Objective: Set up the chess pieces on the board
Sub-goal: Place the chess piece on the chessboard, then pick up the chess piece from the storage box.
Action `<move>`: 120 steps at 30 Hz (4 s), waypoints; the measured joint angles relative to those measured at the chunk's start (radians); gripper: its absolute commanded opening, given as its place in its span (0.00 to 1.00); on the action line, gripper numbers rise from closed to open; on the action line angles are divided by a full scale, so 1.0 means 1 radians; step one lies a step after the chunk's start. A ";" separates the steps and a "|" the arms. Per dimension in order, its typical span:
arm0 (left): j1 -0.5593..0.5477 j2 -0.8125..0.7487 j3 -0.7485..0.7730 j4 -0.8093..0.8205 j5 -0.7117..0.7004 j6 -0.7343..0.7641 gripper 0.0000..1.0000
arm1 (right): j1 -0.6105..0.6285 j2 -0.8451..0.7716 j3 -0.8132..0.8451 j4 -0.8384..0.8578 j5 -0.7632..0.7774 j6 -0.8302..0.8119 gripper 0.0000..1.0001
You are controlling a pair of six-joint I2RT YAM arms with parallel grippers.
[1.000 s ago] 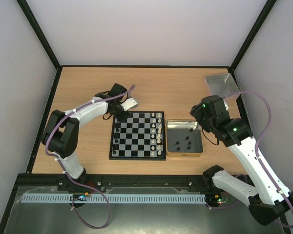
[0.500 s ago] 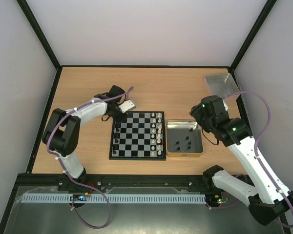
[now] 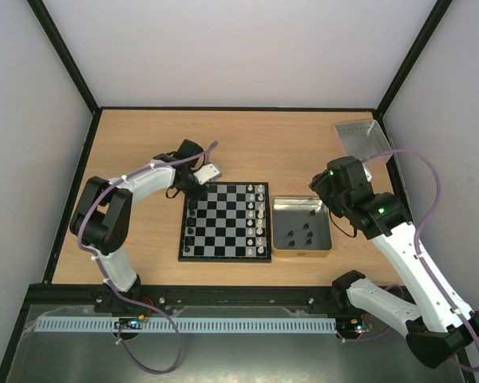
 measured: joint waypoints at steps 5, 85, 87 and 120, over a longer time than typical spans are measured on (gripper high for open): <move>0.000 0.000 0.000 0.000 0.006 0.000 0.10 | 0.000 0.000 -0.006 0.001 0.000 0.000 0.65; -0.670 0.527 0.718 -0.204 0.017 -0.073 0.20 | 0.000 -0.232 0.103 -0.321 0.179 0.097 0.66; -0.669 0.535 0.718 -0.203 0.013 -0.074 0.19 | 0.000 -0.234 0.103 -0.322 0.177 0.097 0.66; -0.639 0.532 0.743 -0.190 0.003 -0.071 0.06 | 0.000 -0.209 0.047 -0.313 0.148 0.066 0.65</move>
